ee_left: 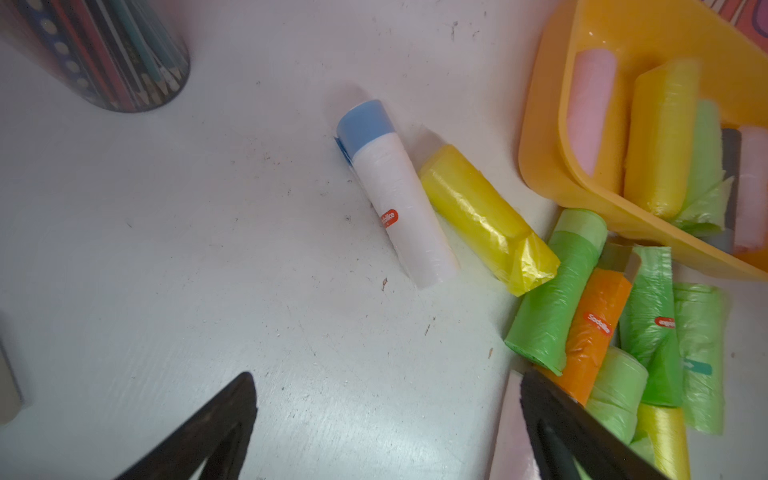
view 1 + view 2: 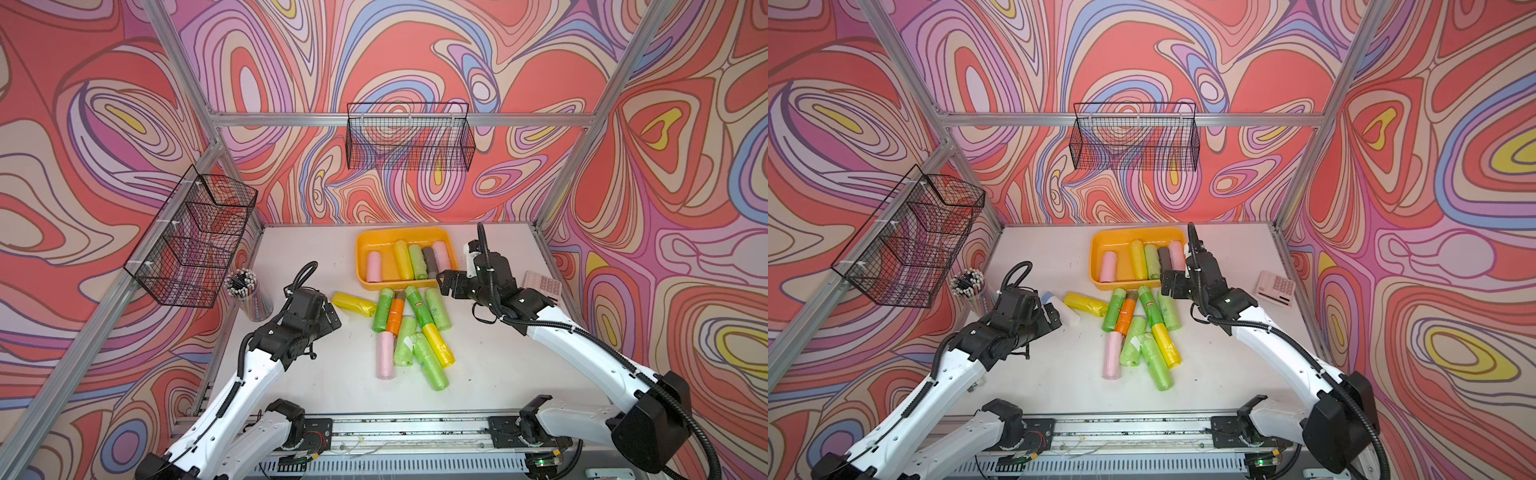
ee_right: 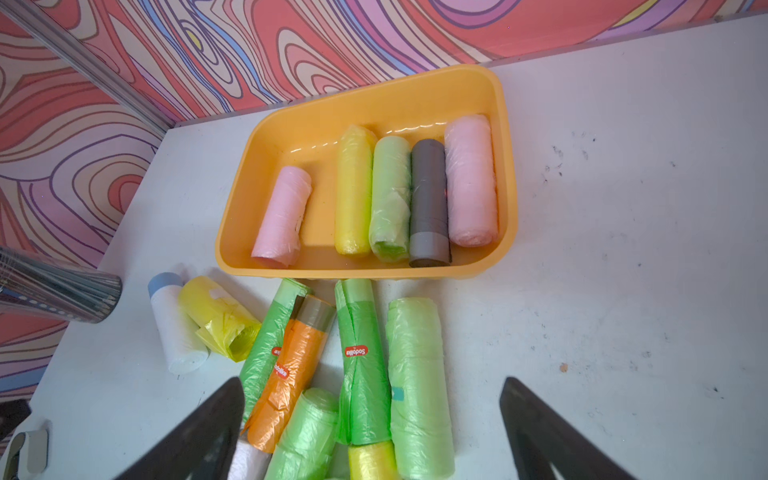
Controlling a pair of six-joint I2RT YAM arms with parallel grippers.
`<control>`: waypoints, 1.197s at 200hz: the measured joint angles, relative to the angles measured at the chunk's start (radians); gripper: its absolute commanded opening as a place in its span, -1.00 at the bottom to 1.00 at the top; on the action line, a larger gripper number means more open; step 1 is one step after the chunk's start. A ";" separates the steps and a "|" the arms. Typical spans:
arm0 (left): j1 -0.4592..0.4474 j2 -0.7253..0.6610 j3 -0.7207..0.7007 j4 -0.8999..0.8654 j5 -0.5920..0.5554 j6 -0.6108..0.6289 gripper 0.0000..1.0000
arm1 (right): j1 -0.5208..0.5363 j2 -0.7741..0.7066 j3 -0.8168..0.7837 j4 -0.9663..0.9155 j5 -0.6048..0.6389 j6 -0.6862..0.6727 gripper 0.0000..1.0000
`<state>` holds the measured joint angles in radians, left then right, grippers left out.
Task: Put the roll of trash bags into the storage box
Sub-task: Pick up the roll of trash bags from the center of the board.
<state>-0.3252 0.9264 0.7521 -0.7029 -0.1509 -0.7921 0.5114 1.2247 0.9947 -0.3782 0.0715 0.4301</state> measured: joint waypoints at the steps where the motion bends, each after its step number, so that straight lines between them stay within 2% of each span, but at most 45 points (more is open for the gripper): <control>1: 0.003 0.001 -0.002 0.003 0.003 0.000 1.00 | 0.000 0.000 0.000 0.000 0.000 0.000 0.96; 43: 0.132 0.070 -0.075 0.142 0.168 -0.009 1.00 | 0.000 -0.005 -0.001 -0.010 -0.012 -0.012 0.96; 88: 0.167 0.085 -0.127 0.307 0.254 -0.050 0.98 | 0.000 0.000 -0.019 -0.015 -0.021 -0.001 0.96; 121: 0.242 0.112 -0.198 0.414 0.319 -0.085 0.88 | 0.000 0.008 -0.019 -0.016 -0.039 0.009 0.95; 187: 0.287 0.246 -0.196 0.504 0.381 -0.072 0.67 | 0.000 0.047 -0.003 -0.011 -0.043 0.036 0.93; 239: 0.293 0.310 -0.180 0.546 0.424 -0.060 0.42 | 0.000 0.083 0.020 -0.009 -0.044 0.046 0.92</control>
<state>-0.0326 1.2366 0.5720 -0.1566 0.2733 -0.8524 0.5114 1.3075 1.0145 -0.3874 0.0277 0.4763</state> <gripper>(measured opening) 0.737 0.961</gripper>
